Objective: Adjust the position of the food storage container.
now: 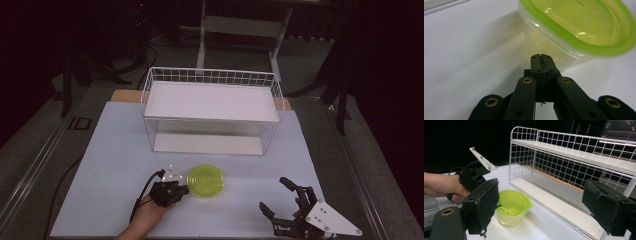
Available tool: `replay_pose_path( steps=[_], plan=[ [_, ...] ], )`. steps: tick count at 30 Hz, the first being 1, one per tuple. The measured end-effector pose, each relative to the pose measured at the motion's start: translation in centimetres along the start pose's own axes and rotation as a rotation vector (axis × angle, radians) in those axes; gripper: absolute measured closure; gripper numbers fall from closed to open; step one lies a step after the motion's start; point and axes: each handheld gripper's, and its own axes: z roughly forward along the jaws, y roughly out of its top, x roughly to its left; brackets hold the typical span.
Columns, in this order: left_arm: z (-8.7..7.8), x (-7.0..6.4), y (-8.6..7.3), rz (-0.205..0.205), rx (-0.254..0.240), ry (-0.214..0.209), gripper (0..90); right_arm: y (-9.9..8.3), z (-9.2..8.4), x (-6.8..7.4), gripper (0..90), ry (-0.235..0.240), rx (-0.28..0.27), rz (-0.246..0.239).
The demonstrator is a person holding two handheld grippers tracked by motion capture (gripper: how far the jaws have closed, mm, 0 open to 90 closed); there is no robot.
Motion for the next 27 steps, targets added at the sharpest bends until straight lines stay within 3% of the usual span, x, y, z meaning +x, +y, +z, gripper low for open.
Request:
replay_pose_path(
  steps=[7,13,27],
  plan=[
    [0.3,0.5,0.4,-0.061,0.0,0.017,89.8,0.0,0.0,0.1,13.9,0.001,0.001,-0.003],
    [1.0,0.3,0.9,-0.065,-0.005,0.009,89.8,0.0,0.0,0.0,13.9,0.002,0.001,0.0],
    [2.8,-0.9,2.2,-0.024,0.0,-0.018,89.8,0.0,-0.2,-0.1,13.9,-0.001,0.007,-0.001]
  ],
)
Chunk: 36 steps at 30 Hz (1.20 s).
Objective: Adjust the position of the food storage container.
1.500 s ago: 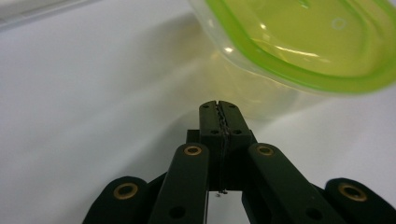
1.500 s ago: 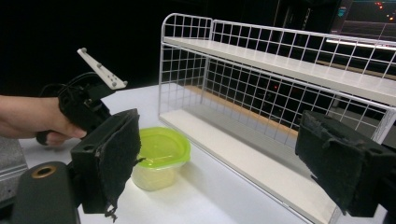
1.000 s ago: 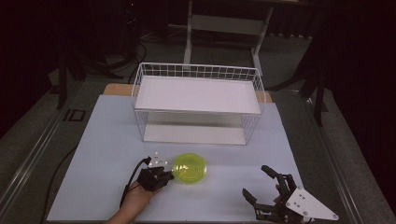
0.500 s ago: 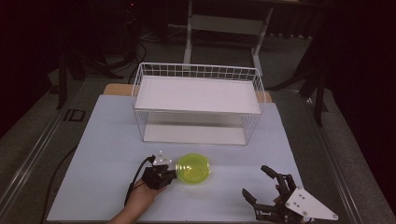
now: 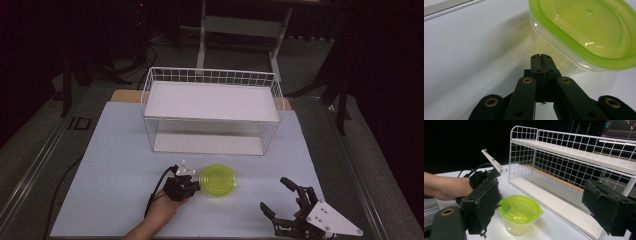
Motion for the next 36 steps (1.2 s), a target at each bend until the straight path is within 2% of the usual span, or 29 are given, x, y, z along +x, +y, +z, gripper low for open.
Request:
replay_pose_path(
  steps=[4,5,7,9,13,14,15,18,20,21,22,24,25,26,27,29,32,33,34,35,36],
  plan=[
    [-0.2,0.5,-0.2,-0.003,-0.013,0.022,89.5,0.0,0.0,-0.1,13.9,0.0,0.003,0.001],
    [-0.5,0.7,-0.3,0.001,-0.03,0.024,89.3,-0.1,0.1,-0.1,13.9,0.001,0.005,0.003],
    [-1.4,1.2,-0.4,0.007,-0.045,0.035,83.6,-0.1,0.2,-0.1,13.7,0.005,0.016,-0.003],
    [-2.3,1.6,-0.5,-0.006,-0.06,0.014,80.5,-0.2,0.3,-0.1,13.7,0.008,0.03,-0.003],
    [-4.3,2.1,-1.1,0.013,-0.108,-0.01,74.9,-0.4,0.7,0.1,13.8,0.02,0.04,0.008],
    [-4.8,2.2,-1.2,0.019,-0.12,-0.029,69.7,-0.4,0.8,0.1,13.8,0.023,0.046,0.003],
    [-5.2,2.3,-1.4,0.021,-0.139,-0.05,69.1,-0.4,0.9,0.2,13.8,0.024,0.054,0.0],
    [-6.5,2.1,-1.7,0.043,-0.181,-0.101,58.4,-0.4,1.1,0.4,13.8,0.03,0.059,-0.004],
    [-7.0,1.7,-1.7,0.046,-0.199,-0.124,57.7,-0.5,1.2,0.5,13.8,0.03,0.067,-0.003],
    [-7.3,1.5,-1.7,0.047,-0.218,-0.122,51.0,-0.5,1.3,0.5,13.9,0.029,0.066,-0.005],
    [-7.5,1.2,-1.6,0.041,-0.226,-0.121,40.2,-0.5,1.3,0.6,14.0,0.023,0.071,-0.006],
    [-7.8,0.8,-1.3,0.05,-0.222,-0.154,20.8,-0.5,1.3,0.6,14.0,0.006,0.068,-0.012],
    [-8.1,0.6,-1.2,0.055,-0.237,-0.162,13.9,-0.5,1.3,0.6,14.0,-0.009,0.072,-0.016],
    [-8.4,0.5,-1.2,0.059,-0.27,-0.166,13.3,-0.4,1.3,0.6,14.0,-0.028,0.081,-0.026],
    [-8.7,0.3,-1.2,0.062,-0.294,-0.163,10.1,-0.4,1.3,0.5,14.0,-0.039,0.082,-0.03],
    [-9.0,-0.1,-1.0,0.074,-0.3,-0.144,0.9,-0.4,1.3,0.5,14.7,-0.049,0.085,-0.024],
    [-9.2,-0.8,-1.0,0.068,-0.313,-0.119,0.8,-0.6,1.5,0.5,14.8,-0.062,0.11,-0.02],
    [-9.2,-1.1,-1.1,0.072,-0.316,-0.099,0.4,-0.6,1.7,0.5,14.8,-0.055,0.122,-0.021],
    [-9.2,-1.4,-1.2,0.078,-0.321,-0.052,0.4,-0.6,1.8,0.5,14.8,-0.036,0.139,-0.018],
    [-9.2,-1.8,-1.3,0.081,-0.348,0.0,0.4,-0.7,1.9,0.5,14.9,-0.033,0.153,-0.013],
    [-9.2,-2.0,-1.4,0.079,-0.374,0.02,0.4,-0.7,2.0,0.5,16.9,-0.034,0.158,-0.011]
  ],
)
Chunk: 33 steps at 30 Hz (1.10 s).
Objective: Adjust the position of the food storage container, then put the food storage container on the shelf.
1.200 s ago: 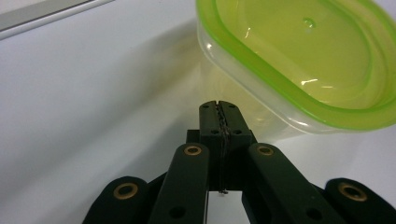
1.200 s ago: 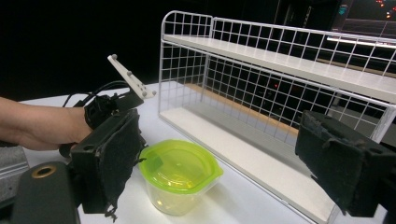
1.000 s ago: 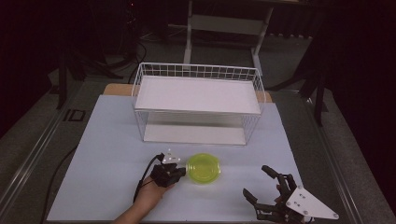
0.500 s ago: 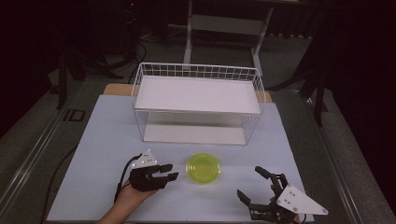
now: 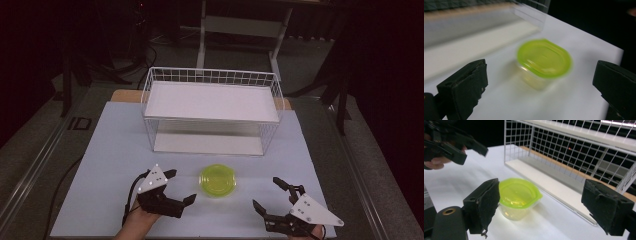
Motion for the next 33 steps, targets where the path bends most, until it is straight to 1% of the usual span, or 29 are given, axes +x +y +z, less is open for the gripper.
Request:
replay_pose_path(
  steps=[1,2,3,4,5,6,7,8,9,10,11,12,14,15,17,18,19,20,21,22,24,25,26,27,29,30,31,32,33],
  plan=[
    [-0.1,-0.1,0.0,0.002,-0.028,0.004,0.5,0.0,0.1,-0.1,17.5,0.009,0.012,0.0],
    [-0.1,-0.2,0.0,0.004,-0.049,0.001,0.4,0.0,0.1,0.0,17.6,0.006,0.01,-0.003],
    [-0.1,-0.2,0.0,0.004,-0.049,0.001,0.5,0.0,0.1,0.0,17.6,0.006,0.01,-0.003],
    [-0.1,-0.4,0.2,0.042,-0.054,-0.015,0.5,0.1,0.1,0.0,17.7,-0.005,0.0,-0.009],
    [0.0,-0.5,0.4,0.066,-0.053,-0.02,0.5,0.2,0.2,-0.1,15.9,-0.021,-0.004,-0.001],
    [-0.1,-0.6,0.5,0.082,-0.051,-0.021,0.5,0.3,0.3,-0.3,15.5,0.01,0.005,0.02],
    [-0.1,-0.8,0.7,0.093,-0.053,-0.025,0.6,0.4,0.3,-0.4,15.7,0.034,-0.026,0.011],
    [-0.1,-0.8,0.7,0.093,-0.053,-0.025,0.5,0.4,0.3,-0.4,15.7,0.034,-0.026,0.011],
    [0.0,-1.1,1.1,0.125,-0.053,-0.02,0.5,0.4,0.2,-0.5,16.9,0.021,-0.03,0.029],
    [0.1,-1.3,1.4,0.134,-0.041,-0.012,0.6,0.8,0.3,-0.6,19.1,-0.008,0.008,-0.026],
    [0.2,-1.4,1.6,0.138,-0.03,-0.008,0.6,0.9,0.4,-0.7,19.1,-0.019,0.007,-0.034],
    [0.3,-1.4,1.9,0.122,-0.009,-0.022,0.6,1.0,0.4,-0.8,18.6,-0.002,0.007,-0.028],
    [0.5,-1.3,2.2,0.049,-0.012,-0.063,0.6,1.3,0.7,-0.9,12.7,0.015,0.018,0.003],
    [0.7,-1.2,2.5,0.033,0.002,-0.079,0.6,1.6,1.0,-0.9,13.2,0.036,0.033,0.017],
    [1.1,-1.0,2.8,0.008,0.013,-0.119,0.6,2.3,1.5,-0.9,13.0,0.038,0.057,0.001],
    [1.2,-1.0,2.9,0.007,0.019,-0.113,0.6,2.6,1.8,-0.9,13.0,0.046,0.071,0.006],
    [1.4,-1.1,3.1,0.009,0.021,-0.111,0.6,2.8,2.0,-1.0,13.0,0.051,0.074,0.008],
    [1.6,-1.0,3.2,0.011,0.027,-0.119,0.6,3.0,2.2,-1.1,12.9,0.055,0.076,0.012],
    [1.8,-1.0,3.3,0.01,0.026,-0.116,0.6,3.2,2.6,-1.3,11.3,0.06,0.078,0.023],
    [2.1,-0.9,3.5,0.008,0.031,-0.108,0.6,3.3,2.8,-1.4,11.2,0.065,0.075,0.03],
    [2.5,-0.7,3.7,0.005,0.049,-0.101,0.6,3.4,3.6,-1.5,10.5,0.054,0.068,0.044],
    [2.6,-0.7,3.8,0.001,0.045,-0.104,0.6,3.4,4.1,-1.6,10.5,0.063,0.071,0.055],
    [2.8,-0.7,3.9,-0.003,0.051,-0.102,0.6,3.3,4.3,-1.7,10.5,0.067,0.071,0.057],
    [2.9,-0.7,4.0,-0.007,0.059,-0.09,0.6,3.2,4.7,-1.8,10.5,0.065,0.072,0.072],
    [3.3,-0.6,4.1,-0.022,0.071,-0.105,0.6,3.0,5.6,-1.9,10.5,0.074,0.109,0.094],
    [3.4,-0.5,4.2,-0.024,0.073,-0.097,0.6,2.9,6.0,-2.0,10.6,0.058,0.131,0.099],
    [3.5,-0.4,4.2,-0.028,0.076,-0.106,0.6,2.7,6.5,-2.1,11.0,0.048,0.165,0.104],
    [3.7,-0.3,4.3,-0.035,0.083,-0.104,1.5,2.6,7.0,-2.3,13.3,0.042,0.192,0.122],
    [3.8,-0.2,4.2,-0.038,0.087,-0.097,1.8,2.4,7.3,-2.5,13.9,0.033,0.2,0.139]
  ],
)
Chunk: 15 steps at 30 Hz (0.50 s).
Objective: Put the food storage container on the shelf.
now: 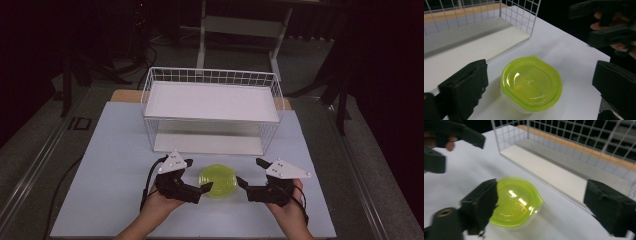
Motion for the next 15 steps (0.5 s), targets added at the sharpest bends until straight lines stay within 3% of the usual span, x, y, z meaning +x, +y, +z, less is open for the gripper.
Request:
replay_pose_path(
  steps=[3,7,9,11,15],
  plan=[
    [0.7,0.4,-0.2,-0.02,0.022,0.004,1.8,-0.2,0.9,-0.3,14.1,-0.012,0.008,-0.007],
    [1.4,0.6,-0.6,-0.054,0.06,0.019,1.9,-0.5,1.8,-0.5,18.0,0.014,0.027,0.02],
    [1.6,0.7,-0.8,-0.067,0.068,0.041,5.2,-0.6,2.1,-0.5,19.2,0.027,0.036,0.027],
    [1.6,1.0,-1.1,-0.087,0.057,0.037,6.7,-0.8,2.3,-0.5,22.2,0.037,0.044,0.039],
    [1.4,1.7,-1.5,-0.143,0.068,0.071,15.0,-0.9,2.8,-0.4,31.3,0.023,0.075,0.013]
  ],
)
